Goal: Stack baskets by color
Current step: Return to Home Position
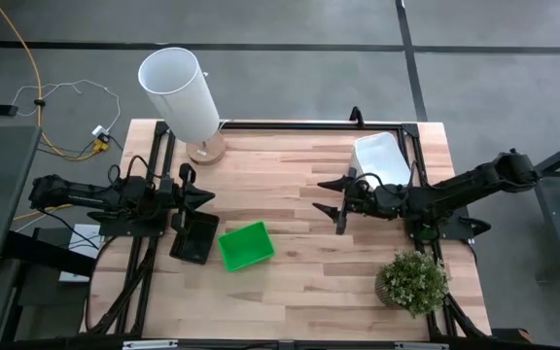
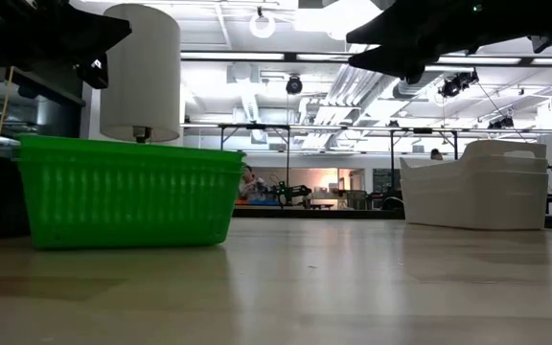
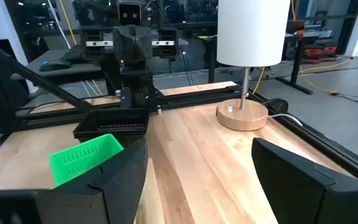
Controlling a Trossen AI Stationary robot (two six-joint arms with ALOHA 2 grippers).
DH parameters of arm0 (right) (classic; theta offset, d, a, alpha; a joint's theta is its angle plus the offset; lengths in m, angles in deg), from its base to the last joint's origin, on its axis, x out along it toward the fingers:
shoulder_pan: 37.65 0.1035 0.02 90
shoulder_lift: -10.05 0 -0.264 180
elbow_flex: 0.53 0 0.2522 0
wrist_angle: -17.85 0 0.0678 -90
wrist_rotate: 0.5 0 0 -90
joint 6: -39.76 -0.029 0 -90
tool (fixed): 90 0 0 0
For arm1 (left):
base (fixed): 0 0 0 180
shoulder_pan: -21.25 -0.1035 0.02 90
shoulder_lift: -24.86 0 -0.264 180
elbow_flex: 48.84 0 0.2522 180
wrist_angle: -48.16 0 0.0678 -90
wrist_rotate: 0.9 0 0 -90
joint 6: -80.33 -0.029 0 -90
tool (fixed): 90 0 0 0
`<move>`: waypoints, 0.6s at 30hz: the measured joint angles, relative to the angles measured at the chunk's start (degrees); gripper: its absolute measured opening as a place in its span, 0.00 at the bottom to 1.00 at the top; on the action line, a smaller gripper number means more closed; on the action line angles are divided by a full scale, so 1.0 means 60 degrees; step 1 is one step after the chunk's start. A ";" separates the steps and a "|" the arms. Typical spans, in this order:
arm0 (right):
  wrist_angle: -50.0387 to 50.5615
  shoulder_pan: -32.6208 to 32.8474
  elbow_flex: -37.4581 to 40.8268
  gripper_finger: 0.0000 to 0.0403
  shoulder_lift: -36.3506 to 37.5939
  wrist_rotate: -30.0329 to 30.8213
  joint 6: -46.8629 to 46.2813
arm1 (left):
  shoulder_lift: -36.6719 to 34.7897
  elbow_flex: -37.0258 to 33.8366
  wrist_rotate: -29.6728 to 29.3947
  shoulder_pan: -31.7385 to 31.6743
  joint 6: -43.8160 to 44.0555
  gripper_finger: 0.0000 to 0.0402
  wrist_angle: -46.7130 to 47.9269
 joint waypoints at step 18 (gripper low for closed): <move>0.0003 0.0000 -0.0004 0.68 0.0076 -0.0058 -0.0033 | 0.0000 0.0000 0.0002 0.0002 0.0000 0.00 0.0000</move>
